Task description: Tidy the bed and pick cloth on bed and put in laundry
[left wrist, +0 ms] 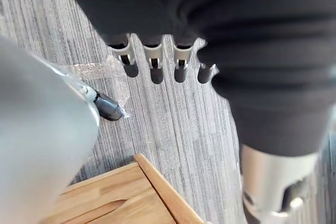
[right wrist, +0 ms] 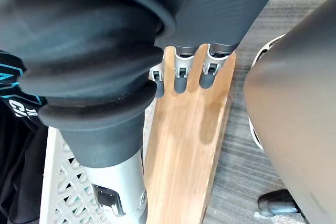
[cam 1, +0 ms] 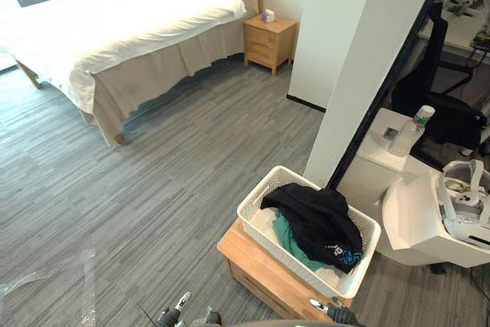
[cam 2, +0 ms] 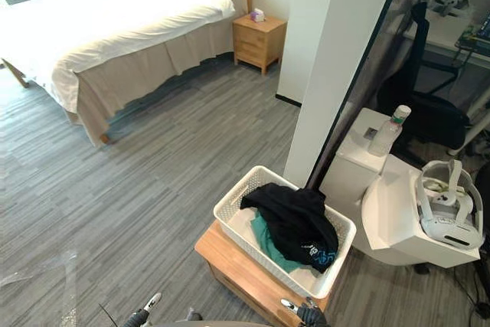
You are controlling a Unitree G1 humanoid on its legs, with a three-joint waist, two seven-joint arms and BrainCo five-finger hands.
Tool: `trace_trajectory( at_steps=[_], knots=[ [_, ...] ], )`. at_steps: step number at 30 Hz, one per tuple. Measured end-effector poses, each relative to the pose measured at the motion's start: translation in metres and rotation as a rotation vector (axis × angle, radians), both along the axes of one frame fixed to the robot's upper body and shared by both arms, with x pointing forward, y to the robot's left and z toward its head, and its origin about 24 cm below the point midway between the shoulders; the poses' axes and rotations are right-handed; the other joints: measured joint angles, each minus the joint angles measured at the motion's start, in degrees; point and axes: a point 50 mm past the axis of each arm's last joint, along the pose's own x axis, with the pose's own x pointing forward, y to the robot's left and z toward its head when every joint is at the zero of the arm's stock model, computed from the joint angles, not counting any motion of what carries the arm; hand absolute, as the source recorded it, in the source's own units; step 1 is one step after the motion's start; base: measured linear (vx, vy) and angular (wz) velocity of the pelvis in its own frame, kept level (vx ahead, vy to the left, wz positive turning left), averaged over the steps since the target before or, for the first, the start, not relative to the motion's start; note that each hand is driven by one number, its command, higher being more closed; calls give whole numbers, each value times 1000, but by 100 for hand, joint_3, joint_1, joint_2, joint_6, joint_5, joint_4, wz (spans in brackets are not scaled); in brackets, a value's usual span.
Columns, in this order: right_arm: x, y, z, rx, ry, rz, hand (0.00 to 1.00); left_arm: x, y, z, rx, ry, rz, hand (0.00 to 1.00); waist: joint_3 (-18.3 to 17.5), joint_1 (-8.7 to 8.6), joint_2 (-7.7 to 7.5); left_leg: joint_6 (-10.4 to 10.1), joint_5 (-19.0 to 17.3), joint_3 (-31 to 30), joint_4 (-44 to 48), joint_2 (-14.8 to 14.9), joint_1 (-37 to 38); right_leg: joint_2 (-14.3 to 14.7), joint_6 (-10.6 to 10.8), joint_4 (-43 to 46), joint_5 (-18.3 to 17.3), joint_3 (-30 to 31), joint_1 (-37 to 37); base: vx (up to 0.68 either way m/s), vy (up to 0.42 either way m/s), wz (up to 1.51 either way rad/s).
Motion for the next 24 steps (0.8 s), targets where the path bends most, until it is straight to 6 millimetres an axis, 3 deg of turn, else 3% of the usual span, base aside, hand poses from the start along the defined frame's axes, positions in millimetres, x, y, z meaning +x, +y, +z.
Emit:
trace_trajectory(
  at_steps=[2, 4, 6, 8, 10, 16, 19, 22, 24],
  knots=[
    [2, -2, 0, 4, 2, -21, 0, 0, 2, 1, 7, -5, 1, 0, 50, -24, 23, 0, 0, -7, 84, -73, -35, -14, -41, -51, 69, 94, 86, 69, 45, 33],
    [3, -2, 0, 11, -5, -51, 0, 4, 4, 2, 5, -27, 3, 0, 167, -17, -46, -6, 4, -45, 58, -86, -41, 16, -66, -48, 86, 250, 100, 24, 20, 27],
    [3, -2, -1, 20, 6, -72, 0, 3, 5, 2, -15, -40, 25, 0, 189, -23, -32, -170, 293, -103, -478, -106, 97, 112, -69, -70, 84, 292, 7, -29, -23, 1],
    [5, -2, 0, 26, 4, -76, 0, 7, 4, 3, -35, -61, 14, 0, 300, -58, -17, -197, 452, -171, -751, -92, 127, 167, -92, -47, 67, 273, -58, -62, -19, 3],
    [6, -7, 0, 18, 0, -83, 0, 7, 0, 2, -64, -66, 39, 0, 376, -111, 72, -202, 467, -187, -754, -85, 128, 154, -117, 94, 16, 296, -109, -83, -19, 5],
    [3, -3, 0, 33, 0, -147, 0, 4, 2, 1, -102, -53, 71, 0, 433, -185, -63, -242, 356, -339, -755, -113, 174, 134, -338, 394, -39, 335, 37, -37, 9, 21],
    [4, -1, 0, 40, -5, -156, 0, 4, 4, 1, -97, -46, 97, 0, 438, -184, -54, -236, 348, -344, -754, -55, 253, 177, -487, 617, 53, 420, 29, -58, 29, 10],
    [4, 1, 1, 46, -8, -144, 0, 4, 8, 1, -90, -34, 128, 0, 432, -168, -75, -240, 345, -333, -752, -4, 235, 175, -551, 1391, 102, 927, -419, -59, 42, -1],
    [0, 2, 0, 56, 14, -145, 0, 0, 11, 1, -90, -10, 139, 0, 366, -119, -129, -242, 344, -310, -751, -5, 155, 198, -548, 1417, 101, 1133, -553, -54, 5, -5]
  ],
)
